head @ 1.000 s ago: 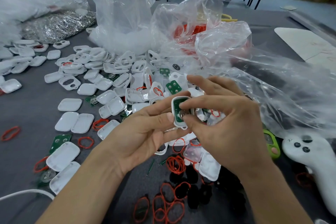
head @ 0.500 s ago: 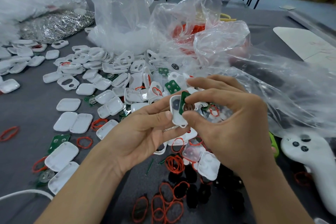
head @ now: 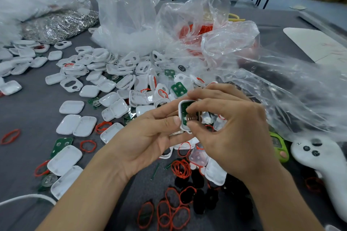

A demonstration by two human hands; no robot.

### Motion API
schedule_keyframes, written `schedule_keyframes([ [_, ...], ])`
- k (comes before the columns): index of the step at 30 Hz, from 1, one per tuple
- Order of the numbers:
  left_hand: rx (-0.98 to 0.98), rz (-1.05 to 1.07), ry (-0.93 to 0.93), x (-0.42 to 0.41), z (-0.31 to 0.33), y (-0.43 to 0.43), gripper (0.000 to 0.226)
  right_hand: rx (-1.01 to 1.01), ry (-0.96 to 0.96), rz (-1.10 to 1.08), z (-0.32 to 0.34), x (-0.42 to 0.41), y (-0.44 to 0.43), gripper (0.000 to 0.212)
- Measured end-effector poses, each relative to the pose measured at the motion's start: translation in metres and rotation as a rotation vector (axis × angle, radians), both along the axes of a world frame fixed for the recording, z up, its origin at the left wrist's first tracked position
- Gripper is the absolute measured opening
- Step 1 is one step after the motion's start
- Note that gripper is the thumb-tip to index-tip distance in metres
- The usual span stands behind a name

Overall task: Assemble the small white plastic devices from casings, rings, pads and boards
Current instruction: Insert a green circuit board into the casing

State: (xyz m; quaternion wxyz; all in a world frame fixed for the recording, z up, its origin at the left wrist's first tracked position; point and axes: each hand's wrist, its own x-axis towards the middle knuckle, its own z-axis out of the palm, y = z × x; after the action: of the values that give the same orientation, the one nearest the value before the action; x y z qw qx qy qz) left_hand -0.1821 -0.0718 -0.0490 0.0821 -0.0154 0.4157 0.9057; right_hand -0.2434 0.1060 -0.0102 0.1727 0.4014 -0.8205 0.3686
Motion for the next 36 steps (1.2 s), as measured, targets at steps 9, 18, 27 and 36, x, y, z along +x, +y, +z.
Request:
schedule_keyframes([
  [9,-0.021,0.044,-0.029,-0.0007,-0.0015,0.0019,0.051,-0.021,-0.03,-0.032,-0.0019,0.001,-0.0029,0.023],
  [18,0.002,0.017,0.01,-0.0007,-0.0027,0.0,0.064,-0.041,-0.021,-0.034,-0.002,0.0019,-0.0038,0.025],
  [27,-0.028,0.042,-0.007,-0.0011,-0.0035,-0.0004,0.045,-0.064,-0.04,0.011,-0.003,0.0009,-0.0043,0.024],
  [36,0.001,0.019,0.008,-0.0003,-0.0023,0.0008,0.047,-0.072,-0.088,0.026,-0.0015,0.0,-0.0019,0.02],
])
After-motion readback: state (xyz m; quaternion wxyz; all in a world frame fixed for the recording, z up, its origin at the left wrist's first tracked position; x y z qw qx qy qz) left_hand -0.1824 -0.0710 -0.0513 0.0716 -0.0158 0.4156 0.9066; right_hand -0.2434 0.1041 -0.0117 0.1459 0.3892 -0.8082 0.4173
